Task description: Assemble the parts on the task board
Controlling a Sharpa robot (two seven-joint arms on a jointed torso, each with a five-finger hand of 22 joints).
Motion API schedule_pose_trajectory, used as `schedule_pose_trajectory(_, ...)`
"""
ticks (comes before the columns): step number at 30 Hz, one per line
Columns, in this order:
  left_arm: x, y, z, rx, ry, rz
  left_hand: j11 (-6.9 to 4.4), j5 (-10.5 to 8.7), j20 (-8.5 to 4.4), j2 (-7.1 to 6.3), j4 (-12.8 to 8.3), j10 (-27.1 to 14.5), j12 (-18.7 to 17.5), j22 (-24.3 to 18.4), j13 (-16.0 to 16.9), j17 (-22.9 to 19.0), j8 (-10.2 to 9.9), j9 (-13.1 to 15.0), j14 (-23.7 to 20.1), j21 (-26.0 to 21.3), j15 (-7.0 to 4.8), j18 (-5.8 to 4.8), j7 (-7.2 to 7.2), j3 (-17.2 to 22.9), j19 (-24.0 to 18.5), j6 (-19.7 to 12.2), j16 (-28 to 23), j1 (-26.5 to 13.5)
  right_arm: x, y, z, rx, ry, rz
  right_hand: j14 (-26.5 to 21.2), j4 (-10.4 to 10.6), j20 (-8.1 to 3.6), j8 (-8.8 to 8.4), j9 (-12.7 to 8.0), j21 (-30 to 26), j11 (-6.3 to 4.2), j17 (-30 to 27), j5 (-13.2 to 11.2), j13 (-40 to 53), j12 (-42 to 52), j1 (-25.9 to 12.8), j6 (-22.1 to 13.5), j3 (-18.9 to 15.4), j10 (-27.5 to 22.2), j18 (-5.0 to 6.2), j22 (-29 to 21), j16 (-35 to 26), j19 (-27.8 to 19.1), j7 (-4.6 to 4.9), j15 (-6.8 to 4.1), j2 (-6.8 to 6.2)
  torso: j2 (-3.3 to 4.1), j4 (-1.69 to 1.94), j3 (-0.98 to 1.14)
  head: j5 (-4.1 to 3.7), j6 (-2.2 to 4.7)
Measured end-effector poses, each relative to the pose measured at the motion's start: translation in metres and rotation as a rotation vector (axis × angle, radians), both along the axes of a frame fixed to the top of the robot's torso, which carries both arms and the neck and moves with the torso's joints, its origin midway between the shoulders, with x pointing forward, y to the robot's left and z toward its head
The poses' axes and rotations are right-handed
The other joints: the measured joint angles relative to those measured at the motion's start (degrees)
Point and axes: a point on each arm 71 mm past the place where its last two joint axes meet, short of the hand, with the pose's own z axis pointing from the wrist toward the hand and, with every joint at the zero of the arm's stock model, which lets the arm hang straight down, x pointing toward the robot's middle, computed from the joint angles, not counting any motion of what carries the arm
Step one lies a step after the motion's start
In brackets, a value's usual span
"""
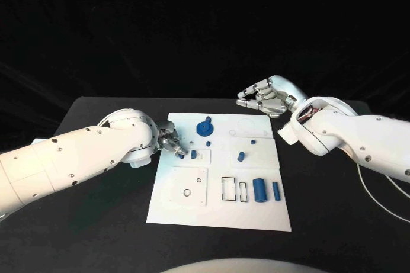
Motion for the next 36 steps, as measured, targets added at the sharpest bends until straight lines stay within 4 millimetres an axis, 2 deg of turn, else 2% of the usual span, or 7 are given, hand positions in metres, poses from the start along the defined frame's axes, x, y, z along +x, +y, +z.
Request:
schedule_pose_trajectory(9,-0.001,-0.001,-0.002,0.006,0.004,0.004,0.13,0.05,-0.07,0.14,0.7,0.3,0.3,0.0,0.4,0.0,0.2,-0.1,0.0,0.2,0.00,0.00,0.00,-1.7,0.1,0.2,0.0,-0.9,0.000,0.000,0.000,0.000,0.000,-0.001,0.0,0.0,0.00,0.00,0.0,0.0,0.00,0.0,0.0,-0.1,0.0,0.0,0.0,0.0,0.0,0.00,0.0,-0.2,0.0,0.00,0.00,0.00,0.00,0.03,-0.01,-0.06,-0.10)
schedule_pose_trajectory(12,0.000,-0.001,-0.002,0.008,0.005,0.007,0.13,0.06,-0.20,-0.19,1.2,0.3,0.7,0.0,0.6,0.0,0.2,-0.2,0.0,0.4,0.00,0.00,0.00,-2.7,0.2,0.4,0.0,-1.3,0.000,0.000,0.000,0.000,-0.001,-0.001,0.0,0.0,0.00,0.00,0.0,0.0,0.00,0.0,0.0,-0.1,0.0,0.0,0.0,0.0,0.0,0.00,-0.1,-0.3,0.0,0.00,0.00,0.00,0.01,0.03,0.00,-0.15,-0.17)
schedule_pose_trajectory(17,0.000,-0.001,-0.003,0.012,0.006,0.012,-0.08,0.05,-0.20,0.32,1.9,0.5,0.7,0.0,0.7,0.0,0.2,-0.2,0.0,0.4,0.00,0.01,0.00,-3.6,0.2,0.4,0.0,-1.9,0.000,0.000,0.000,0.000,-0.001,0.000,0.0,0.0,0.00,0.00,0.0,0.0,0.00,0.0,0.0,-0.1,0.0,0.0,0.0,0.0,0.0,0.00,-0.1,-0.3,0.0,0.00,0.00,0.00,0.01,0.03,0.01,-0.20,-0.18)
schedule_pose_trajectory(23,0.001,0.000,-0.003,0.015,0.006,0.019,-0.08,0.05,-0.20,0.17,2.8,0.5,0.7,0.0,0.7,0.0,0.1,-0.3,0.0,0.4,0.00,0.01,0.07,-5.1,0.2,0.5,0.0,-2.6,0.000,0.000,0.000,0.000,-0.001,0.000,0.0,0.0,0.00,0.00,0.0,0.0,0.21,0.0,0.0,-0.2,-0.2,0.0,0.0,0.0,-0.2,0.00,-0.1,-0.3,0.0,0.00,0.00,0.00,0.01,0.03,0.01,-0.24,-0.09)
schedule_pose_trajectory(27,0.002,0.002,-0.002,0.015,0.003,0.028,-0.08,0.05,-0.20,-0.67,4.3,0.5,0.7,0.0,0.7,0.0,0.0,-0.4,0.0,0.4,0.00,0.01,0.19,-8.7,0.2,0.6,0.0,-4.1,0.000,0.000,0.000,0.001,-0.001,0.000,0.0,0.0,0.00,0.00,0.0,0.0,0.21,0.0,0.2,-0.3,-0.3,0.0,0.0,0.0,-0.2,0.00,-0.3,-0.3,0.0,0.00,0.00,0.00,0.01,0.03,0.00,-0.33,-0.05)
schedule_pose_trajectory(36,0.004,0.011,-0.001,0.005,-0.008,0.054,-0.08,0.05,-0.20,0.20,8.5,0.5,0.7,0.0,0.4,0.0,0.0,-0.6,0.0,0.1,0.00,0.01,0.20,-19.7,0.2,0.6,0.0,-5.2,0.000,-0.001,0.000,0.000,-0.001,-0.002,0.0,0.0,0.00,0.00,0.0,0.0,0.20,0.0,0.2,-0.4,-0.5,0.0,0.0,0.0,-0.2,0.00,-0.3,-0.3,0.0,0.00,0.00,0.00,0.02,0.05,-0.04,-0.59,-0.01)
